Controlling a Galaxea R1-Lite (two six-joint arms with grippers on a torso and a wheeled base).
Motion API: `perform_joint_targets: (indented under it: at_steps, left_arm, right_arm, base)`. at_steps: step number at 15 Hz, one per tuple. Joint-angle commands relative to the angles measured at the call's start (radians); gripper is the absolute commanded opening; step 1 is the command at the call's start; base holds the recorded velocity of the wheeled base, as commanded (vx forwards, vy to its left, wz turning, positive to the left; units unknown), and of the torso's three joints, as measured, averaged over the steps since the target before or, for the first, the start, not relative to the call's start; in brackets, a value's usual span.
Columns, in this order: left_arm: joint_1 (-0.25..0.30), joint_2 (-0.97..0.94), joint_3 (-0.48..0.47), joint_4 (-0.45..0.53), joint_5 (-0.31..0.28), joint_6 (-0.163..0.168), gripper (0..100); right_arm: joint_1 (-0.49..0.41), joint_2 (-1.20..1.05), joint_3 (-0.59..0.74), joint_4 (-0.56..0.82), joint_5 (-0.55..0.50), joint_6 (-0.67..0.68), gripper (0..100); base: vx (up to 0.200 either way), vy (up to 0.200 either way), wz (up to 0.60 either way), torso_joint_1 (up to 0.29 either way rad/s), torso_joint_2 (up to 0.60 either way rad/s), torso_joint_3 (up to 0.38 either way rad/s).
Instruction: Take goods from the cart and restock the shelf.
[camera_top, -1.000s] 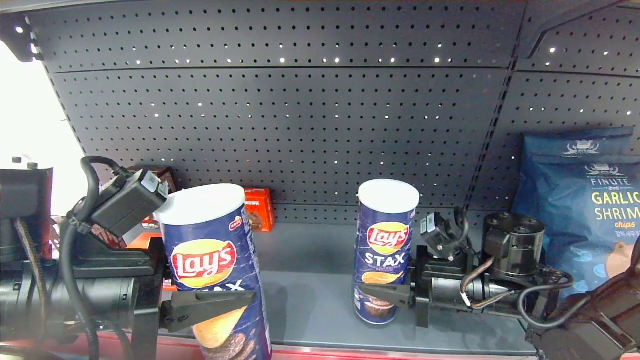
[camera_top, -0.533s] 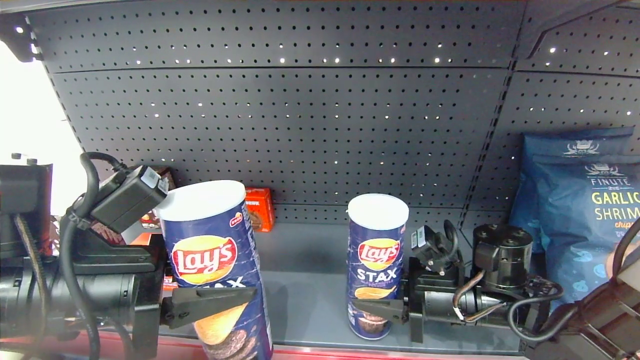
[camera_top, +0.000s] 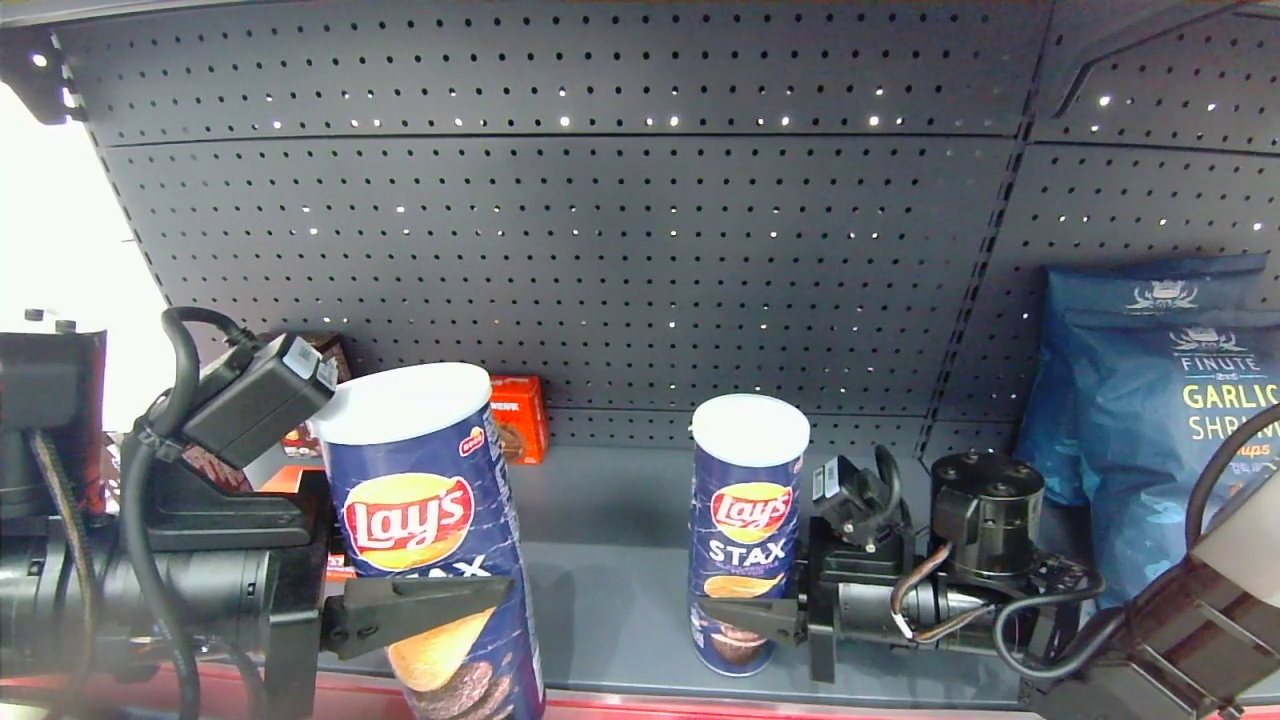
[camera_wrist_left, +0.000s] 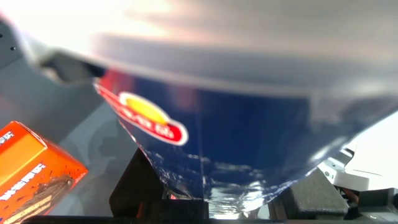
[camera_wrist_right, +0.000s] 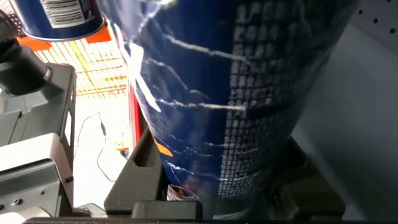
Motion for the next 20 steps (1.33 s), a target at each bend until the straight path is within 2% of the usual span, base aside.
perform_joint_targets:
  at_steps: [1,5,6,16,20]
  left_arm:
    - [0.000,-0.001,0.001,-0.001,0.000,0.000,0]
    - [0.000,-0.002,0.006,-0.001,0.000,0.000,0]
    - [0.000,-0.002,0.007,-0.001,0.000,0.000,0]
    - [0.000,-0.004,0.015,0.001,0.000,0.000,0]
    - [0.000,-0.005,0.015,0.001,0.000,0.000,0]
  right_arm:
    - [-0.002,0.018,-0.004,0.003,-0.001,-0.001,0]
    - [-0.016,0.027,-0.004,0.003,0.002,-0.001,0]
    - [-0.016,0.025,-0.004,0.003,0.002,-0.001,100]
    - [-0.028,0.008,0.020,-0.040,0.007,0.001,100]
    - [-0.051,-0.074,0.088,-0.039,0.010,0.001,100]
  base:
    - [0.000,0.000,0.00,0.000,0.00,0.000]
    - [0.000,0.000,0.00,0.000,0.00,0.000]
    - [0.000,0.000,0.00,0.000,0.00,0.000]
    - [0.000,0.000,0.00,0.000,0.00,0.000]
    - [0.000,0.000,0.00,0.000,0.00,0.000]
